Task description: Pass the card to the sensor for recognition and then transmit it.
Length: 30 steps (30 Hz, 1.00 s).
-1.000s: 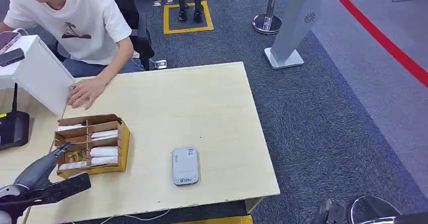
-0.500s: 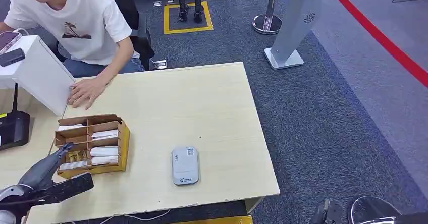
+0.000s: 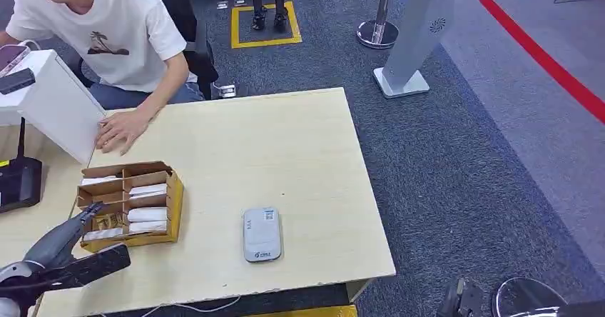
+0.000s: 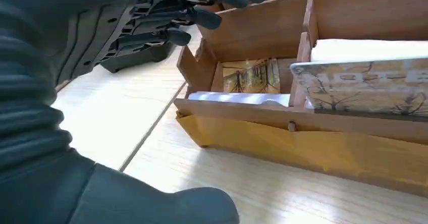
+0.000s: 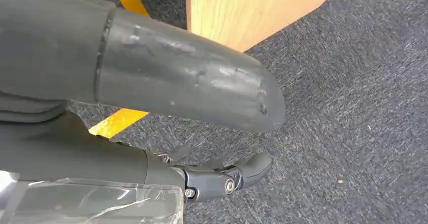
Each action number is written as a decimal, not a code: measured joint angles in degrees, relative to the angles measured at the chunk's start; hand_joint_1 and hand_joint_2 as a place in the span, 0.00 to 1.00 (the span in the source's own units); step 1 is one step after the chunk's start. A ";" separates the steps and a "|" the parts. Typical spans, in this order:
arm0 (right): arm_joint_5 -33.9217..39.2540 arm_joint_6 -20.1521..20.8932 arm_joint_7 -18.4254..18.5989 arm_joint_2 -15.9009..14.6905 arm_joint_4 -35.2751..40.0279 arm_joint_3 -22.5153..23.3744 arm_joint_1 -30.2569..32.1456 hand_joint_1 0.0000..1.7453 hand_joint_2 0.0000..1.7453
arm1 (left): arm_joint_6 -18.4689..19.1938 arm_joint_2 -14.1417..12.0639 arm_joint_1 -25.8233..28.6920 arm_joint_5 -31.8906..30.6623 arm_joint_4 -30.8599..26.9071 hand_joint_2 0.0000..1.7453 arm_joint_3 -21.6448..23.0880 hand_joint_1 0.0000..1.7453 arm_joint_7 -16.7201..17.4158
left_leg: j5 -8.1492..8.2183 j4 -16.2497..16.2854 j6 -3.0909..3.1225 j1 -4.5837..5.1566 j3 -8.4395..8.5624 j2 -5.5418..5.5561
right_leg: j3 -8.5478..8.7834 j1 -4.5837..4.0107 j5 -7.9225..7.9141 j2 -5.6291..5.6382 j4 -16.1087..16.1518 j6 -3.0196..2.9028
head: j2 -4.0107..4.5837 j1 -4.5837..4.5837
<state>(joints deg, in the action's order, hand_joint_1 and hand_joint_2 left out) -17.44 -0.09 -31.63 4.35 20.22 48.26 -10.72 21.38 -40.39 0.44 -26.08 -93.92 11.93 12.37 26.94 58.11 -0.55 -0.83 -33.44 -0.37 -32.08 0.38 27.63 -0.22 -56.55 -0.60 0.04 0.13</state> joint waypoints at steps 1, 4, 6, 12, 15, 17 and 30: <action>0.02 0.00 0.00 0.00 0.00 -0.04 -0.01 0.00 0.00 | 0.00 -0.02 0.01 0.04 0.00 1.00 0.00 0.00 0.00 | 0.00 0.00 0.00 0.00 0.00 0.00 | 0.00 0.00 0.00 0.00 0.00 0.00 | 0.00 0.00; 0.07 0.04 -0.04 0.00 0.00 -0.13 -0.07 0.00 0.00 | 0.00 -0.20 0.07 0.07 -0.02 1.00 0.00 0.00 0.00 | 0.00 0.00 0.00 0.00 0.00 0.00 | 0.00 0.00 0.00 0.00 0.00 0.00 | 0.00 0.00; 0.11 0.09 -0.15 0.00 0.00 -0.17 -0.14 0.00 0.00 | -0.04 -0.31 0.23 0.24 -0.13 1.00 0.00 0.00 0.00 | 0.00 0.00 0.00 0.00 0.00 -0.01 | 0.00 0.00 0.00 0.01 0.00 0.00 | 0.02 0.00; 0.28 0.26 -0.31 0.00 0.00 -0.22 -0.23 0.00 0.00 | -0.07 -0.46 0.48 0.31 -0.46 1.00 -0.02 0.00 0.02 | 0.00 0.00 0.00 0.00 0.00 0.00 | 0.00 0.00 0.00 0.00 0.00 0.00 | 0.00 0.00; 0.31 0.50 -0.31 0.00 0.00 -0.22 -0.24 0.00 0.00 | -0.07 -0.46 0.52 0.35 -0.48 1.00 -0.02 0.00 0.02 | 0.00 0.00 0.00 0.00 0.00 0.00 | 0.00 0.00 0.00 0.00 0.00 0.00 | 0.00 0.00; 0.44 0.52 -0.31 0.00 0.00 -0.22 -0.25 0.00 0.00 | -0.07 -0.44 0.64 0.37 -0.48 1.00 -0.02 0.00 0.02 | 0.00 0.00 0.00 0.00 0.00 0.00 | 0.00 0.00 0.00 0.00 0.00 0.00 | 0.00 0.00; 0.61 0.61 -0.44 0.11 0.00 -0.52 -0.27 0.00 0.00 | -0.37 -0.98 1.57 0.46 -1.18 1.00 -0.15 0.00 0.20 | 0.00 0.00 0.00 0.00 -0.01 0.00 | 0.00 0.00 0.00 0.00 0.00 0.00 | 0.00 0.02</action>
<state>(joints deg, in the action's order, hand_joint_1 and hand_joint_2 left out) -16.83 0.52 -32.06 4.46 20.22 47.74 -10.99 21.00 -41.38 2.02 -25.62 -95.10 11.78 12.57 26.94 58.11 -0.55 -0.83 -33.45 -0.37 -32.08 0.38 27.63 -0.22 -56.56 -0.60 0.04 0.15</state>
